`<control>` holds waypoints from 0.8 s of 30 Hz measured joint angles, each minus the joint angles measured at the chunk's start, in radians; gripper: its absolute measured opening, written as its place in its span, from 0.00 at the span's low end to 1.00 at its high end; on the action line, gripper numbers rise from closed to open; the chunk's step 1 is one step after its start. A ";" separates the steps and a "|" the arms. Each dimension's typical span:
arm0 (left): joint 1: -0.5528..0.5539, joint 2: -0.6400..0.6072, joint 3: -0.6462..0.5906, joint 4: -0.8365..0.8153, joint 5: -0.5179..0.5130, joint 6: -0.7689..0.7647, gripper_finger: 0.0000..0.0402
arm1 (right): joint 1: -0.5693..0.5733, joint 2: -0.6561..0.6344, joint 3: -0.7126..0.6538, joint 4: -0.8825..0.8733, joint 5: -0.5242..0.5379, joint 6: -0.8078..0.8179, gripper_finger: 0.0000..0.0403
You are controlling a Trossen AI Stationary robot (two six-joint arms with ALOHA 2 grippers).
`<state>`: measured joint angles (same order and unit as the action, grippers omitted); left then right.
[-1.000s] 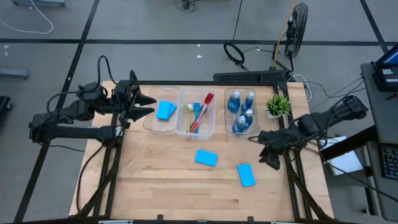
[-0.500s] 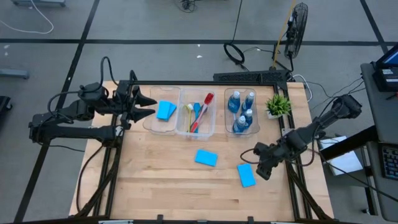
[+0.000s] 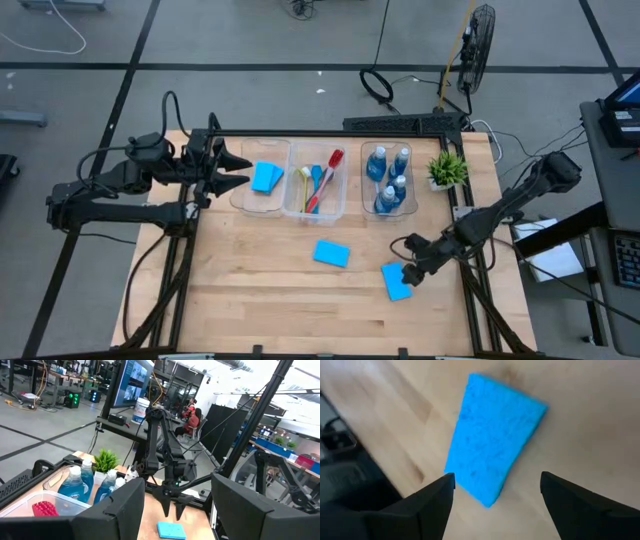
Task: Pick & Place Kitchen Sink Supplies
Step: Put the sponge into the left transparent bin
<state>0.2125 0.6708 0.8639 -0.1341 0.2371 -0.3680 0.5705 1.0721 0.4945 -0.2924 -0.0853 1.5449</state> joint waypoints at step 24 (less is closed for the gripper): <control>0.000 0.000 0.000 -0.006 0.000 -0.003 0.57 | -0.002 0.257 -0.022 -0.024 0.090 0.086 0.66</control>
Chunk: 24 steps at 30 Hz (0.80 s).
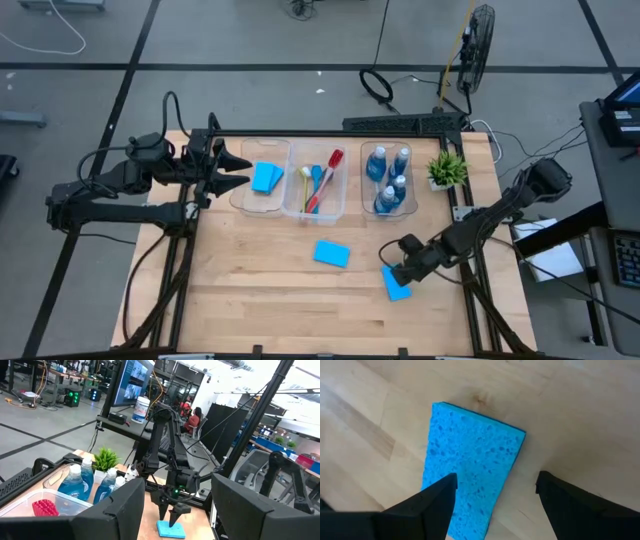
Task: Pick & Place Kitchen Sink Supplies
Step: Put the sponge into the left transparent bin
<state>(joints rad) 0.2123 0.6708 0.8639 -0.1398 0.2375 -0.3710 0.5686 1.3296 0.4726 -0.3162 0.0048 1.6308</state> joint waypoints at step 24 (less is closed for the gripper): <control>0.000 0.000 0.000 0.001 0.006 -0.019 0.57 | 0.005 0.050 0.000 -0.092 0.070 0.162 0.27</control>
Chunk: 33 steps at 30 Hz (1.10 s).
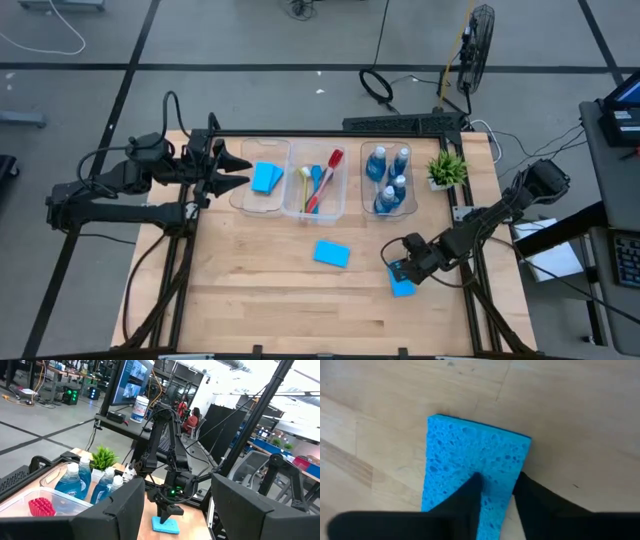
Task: Pick & Place Kitchen Sink Supplies
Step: Put the sponge into the left transparent bin
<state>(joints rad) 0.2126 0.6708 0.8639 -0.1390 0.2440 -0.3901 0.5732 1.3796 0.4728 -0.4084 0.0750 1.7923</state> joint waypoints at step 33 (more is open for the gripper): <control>0.000 0.003 0.000 -0.069 0.000 -0.008 0.57 | 0.011 -0.487 -0.008 0.700 0.225 -0.954 0.00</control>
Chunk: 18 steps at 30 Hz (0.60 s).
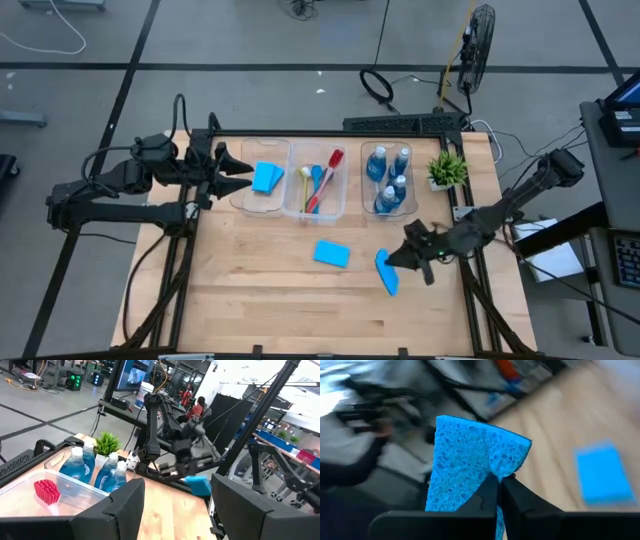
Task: Pick & Place Kitchen Sink Supplies
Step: Put the sponge into the left transparent bin
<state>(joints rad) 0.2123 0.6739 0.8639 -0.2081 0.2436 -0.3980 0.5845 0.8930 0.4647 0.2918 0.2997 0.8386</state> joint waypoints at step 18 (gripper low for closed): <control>0.000 0.000 0.000 0.000 -0.001 -0.030 0.57 | -0.002 -0.019 0.002 0.678 -0.429 -0.748 0.00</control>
<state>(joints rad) 0.2125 0.6739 0.8639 -0.2081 0.2424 -0.4284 0.5827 0.8742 0.4666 0.9695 -0.1293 0.0902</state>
